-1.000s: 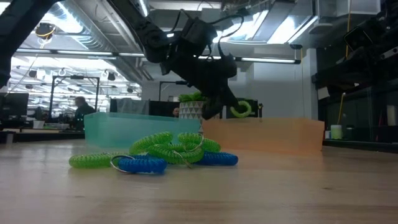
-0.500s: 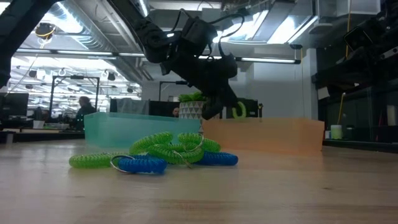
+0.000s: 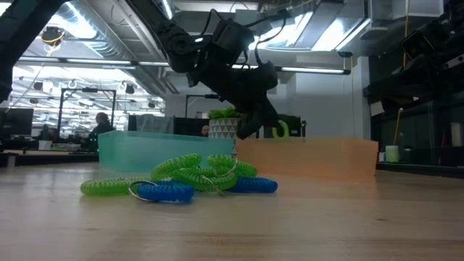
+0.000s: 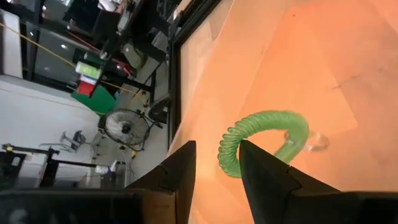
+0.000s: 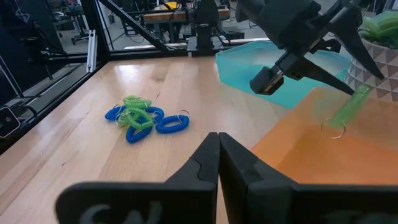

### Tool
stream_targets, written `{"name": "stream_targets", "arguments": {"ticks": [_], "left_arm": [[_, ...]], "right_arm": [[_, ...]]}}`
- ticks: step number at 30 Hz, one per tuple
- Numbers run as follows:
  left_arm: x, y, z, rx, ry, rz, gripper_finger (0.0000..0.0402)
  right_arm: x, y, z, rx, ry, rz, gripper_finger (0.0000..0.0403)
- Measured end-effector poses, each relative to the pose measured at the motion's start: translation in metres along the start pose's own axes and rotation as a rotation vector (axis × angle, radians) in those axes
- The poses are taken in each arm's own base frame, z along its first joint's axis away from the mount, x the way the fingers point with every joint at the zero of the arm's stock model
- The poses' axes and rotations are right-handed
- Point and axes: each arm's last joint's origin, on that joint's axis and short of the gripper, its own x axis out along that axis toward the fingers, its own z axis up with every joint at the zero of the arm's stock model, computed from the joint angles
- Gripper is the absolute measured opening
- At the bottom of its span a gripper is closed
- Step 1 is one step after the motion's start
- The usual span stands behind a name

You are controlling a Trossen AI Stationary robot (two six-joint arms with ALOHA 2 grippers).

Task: Sort spring keychains
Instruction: Put the green spring keychain into the orange bin

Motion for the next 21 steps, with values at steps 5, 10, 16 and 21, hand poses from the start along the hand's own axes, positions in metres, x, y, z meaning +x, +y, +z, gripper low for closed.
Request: {"name": "stream_targets", "arguments": {"ticks": [5, 10, 16, 21], "left_arm": [[0.001, 0.001, 0.002, -0.035, 0.069, -0.102, 0.0133], [0.001, 0.012, 0.010, -0.084, 0.086, -0.182, 0.0141], [-0.003, 0.023, 0.024, -0.093, 0.095, -0.266, 0.0142], [-0.006, 0.027, 0.029, -0.120, 0.108, -0.326, 0.0141]], "right_arm": [[0.000, 0.000, 0.000, 0.000, 0.000, 0.000, 0.0007], [0.000, 0.000, 0.000, 0.000, 0.000, 0.000, 0.0007], [0.000, 0.000, 0.000, 0.000, 0.000, 0.000, 0.0007], [0.000, 0.000, 0.000, 0.000, 0.001, 0.000, 0.0007]]}}
